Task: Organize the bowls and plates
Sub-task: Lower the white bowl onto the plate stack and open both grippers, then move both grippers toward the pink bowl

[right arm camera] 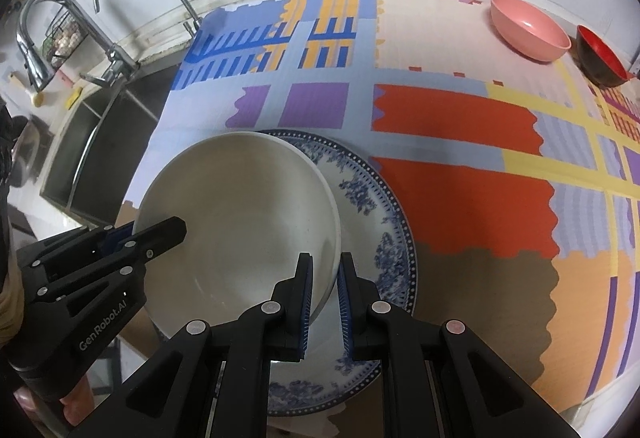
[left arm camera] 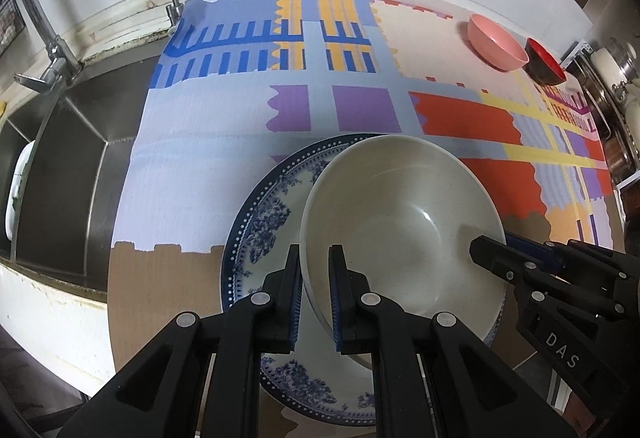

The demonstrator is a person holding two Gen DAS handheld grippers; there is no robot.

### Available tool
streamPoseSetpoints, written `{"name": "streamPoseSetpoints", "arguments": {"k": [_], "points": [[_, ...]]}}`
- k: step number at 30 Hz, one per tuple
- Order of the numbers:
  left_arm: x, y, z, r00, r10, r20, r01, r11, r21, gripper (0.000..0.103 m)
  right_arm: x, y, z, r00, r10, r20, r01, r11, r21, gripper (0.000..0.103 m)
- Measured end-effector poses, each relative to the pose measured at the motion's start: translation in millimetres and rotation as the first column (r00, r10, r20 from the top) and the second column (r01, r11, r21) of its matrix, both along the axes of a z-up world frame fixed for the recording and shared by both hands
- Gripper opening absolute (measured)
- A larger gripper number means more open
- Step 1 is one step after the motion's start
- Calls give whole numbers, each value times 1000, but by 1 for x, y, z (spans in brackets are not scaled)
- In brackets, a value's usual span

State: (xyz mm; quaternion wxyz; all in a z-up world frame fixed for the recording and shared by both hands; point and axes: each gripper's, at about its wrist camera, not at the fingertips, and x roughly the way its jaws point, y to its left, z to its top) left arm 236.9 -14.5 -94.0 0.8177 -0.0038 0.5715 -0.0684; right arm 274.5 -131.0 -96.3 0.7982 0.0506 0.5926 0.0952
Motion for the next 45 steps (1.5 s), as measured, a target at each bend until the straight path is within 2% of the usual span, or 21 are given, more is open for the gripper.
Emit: {"name": "streamPoseSetpoints", "arguments": {"k": [8,15,17,19,23,25,35,45], "points": [[-3,4,-5,1000,17,-8,-17,1000,-2,14,0,5,1,1000,30,5,-30,1000,4,17],[-5,7,-16,998,25,-51,-26,999,-28,17,3,4,-1,999,47,-10,-47,999,17,17],[-6,8,-16,998,31,-50,-33,999,-26,20,4,1,-2,999,40,-10,-40,999,14,24],[-7,8,-13,999,38,-34,-38,999,-18,31,4,-4,1,1000,26,4,-27,1000,13,25],[-9,6,-3,999,35,9,-35,999,13,33,4,-13,11,999,12,48,-13,1000,2,27],[-8,2,5,999,28,38,-29,999,31,38,5,-18,15,998,13,62,-14,1000,2,27],[8,-31,30,995,-45,89,43,999,25,42,6,-42,31,993,31,110,-37,998,50,29],[31,-85,60,976,-122,183,111,991,68,48,18,-100,55,979,-39,199,34,999,28,29]]}}
